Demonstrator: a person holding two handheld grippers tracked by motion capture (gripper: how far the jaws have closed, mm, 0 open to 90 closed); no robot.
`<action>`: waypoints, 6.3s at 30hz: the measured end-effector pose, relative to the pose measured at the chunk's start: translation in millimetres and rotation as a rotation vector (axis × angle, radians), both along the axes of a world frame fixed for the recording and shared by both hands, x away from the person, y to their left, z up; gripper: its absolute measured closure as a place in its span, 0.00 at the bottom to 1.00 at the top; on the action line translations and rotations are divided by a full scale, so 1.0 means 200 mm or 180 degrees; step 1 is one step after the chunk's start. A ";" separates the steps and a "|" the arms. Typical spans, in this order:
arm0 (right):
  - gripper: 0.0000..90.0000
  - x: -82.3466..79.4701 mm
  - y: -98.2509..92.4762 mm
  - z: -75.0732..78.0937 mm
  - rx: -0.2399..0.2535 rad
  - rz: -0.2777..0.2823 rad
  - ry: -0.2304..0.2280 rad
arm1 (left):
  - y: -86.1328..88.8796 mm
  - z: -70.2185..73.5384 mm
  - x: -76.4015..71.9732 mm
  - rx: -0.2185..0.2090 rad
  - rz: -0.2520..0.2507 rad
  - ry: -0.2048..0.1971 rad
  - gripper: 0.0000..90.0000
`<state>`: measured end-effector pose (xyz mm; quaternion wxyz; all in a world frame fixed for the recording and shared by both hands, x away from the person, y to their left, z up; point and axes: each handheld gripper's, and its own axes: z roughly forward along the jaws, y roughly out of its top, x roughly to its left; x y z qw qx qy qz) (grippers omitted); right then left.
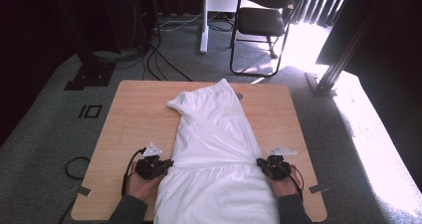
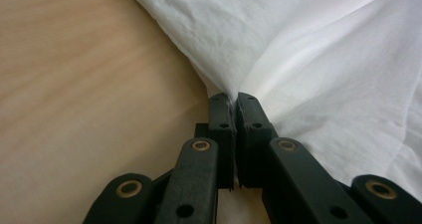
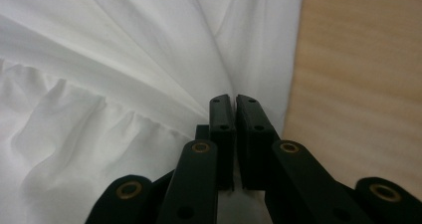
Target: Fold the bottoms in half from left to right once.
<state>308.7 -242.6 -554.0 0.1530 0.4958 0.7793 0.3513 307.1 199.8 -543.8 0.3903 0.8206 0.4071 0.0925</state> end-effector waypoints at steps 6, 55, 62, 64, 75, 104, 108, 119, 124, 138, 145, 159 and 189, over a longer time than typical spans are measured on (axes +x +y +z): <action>0.65 0.00 0.02 0.08 -0.0005 0.0074 -0.0140 | 0.02 0.03 0.06 -0.0154 0.0154 -0.0138 0.67; 0.99 0.74 0.15 0.05 -0.0235 -0.0064 -0.0016 | -0.32 0.05 0.56 0.0026 0.0086 -0.0087 0.47; 0.90 0.74 0.16 0.06 -0.0466 -0.0222 -0.0183 | -0.42 -0.02 0.64 0.0150 0.0131 -0.0074 0.46; 0.90 0.74 0.15 0.03 -0.0417 -0.0245 -0.0137 | -0.43 -0.02 0.64 0.0213 0.0124 -0.0136 0.55; 0.94 0.61 0.16 0.03 -0.0204 -0.0136 -0.0058 | -0.31 -0.01 0.48 0.0225 -0.0091 -0.0021 0.94; 0.66 0.42 0.84 0.31 -0.0226 0.1411 -0.0534 | -0.18 -0.04 0.10 0.0193 -0.0173 -0.0174 0.92; 0.51 0.50 0.96 0.21 -0.0351 0.1362 -0.0364 | -0.18 -0.04 0.10 0.0182 -0.0169 -0.0181 0.92; 0.98 0.65 0.60 0.43 0.0149 0.0478 -0.0788 | -0.18 -0.04 0.09 0.0204 -0.0184 -0.0178 0.92; 0.86 0.80 0.29 0.31 0.0493 -0.0195 -0.0330 | -0.21 -0.04 0.09 0.0167 -0.0253 -0.0156 0.84; 0.56 0.59 0.19 0.25 0.0760 -0.0095 -0.0406 | -0.17 0.12 0.21 -0.0103 -0.0052 -0.0367 0.58; 0.53 0.52 0.24 0.15 0.0650 0.0399 -0.0112 | -0.26 0.20 0.41 -0.0112 -0.0018 -0.0402 0.57; 0.57 0.63 0.27 0.13 0.0021 -0.0179 0.0224 | -0.47 0.06 0.74 0.0106 0.0199 -0.0051 0.47; 0.60 0.53 0.40 0.01 -0.0077 -0.0062 -0.0137 | -0.43 -0.03 0.54 0.0078 -0.0116 -0.0038 0.84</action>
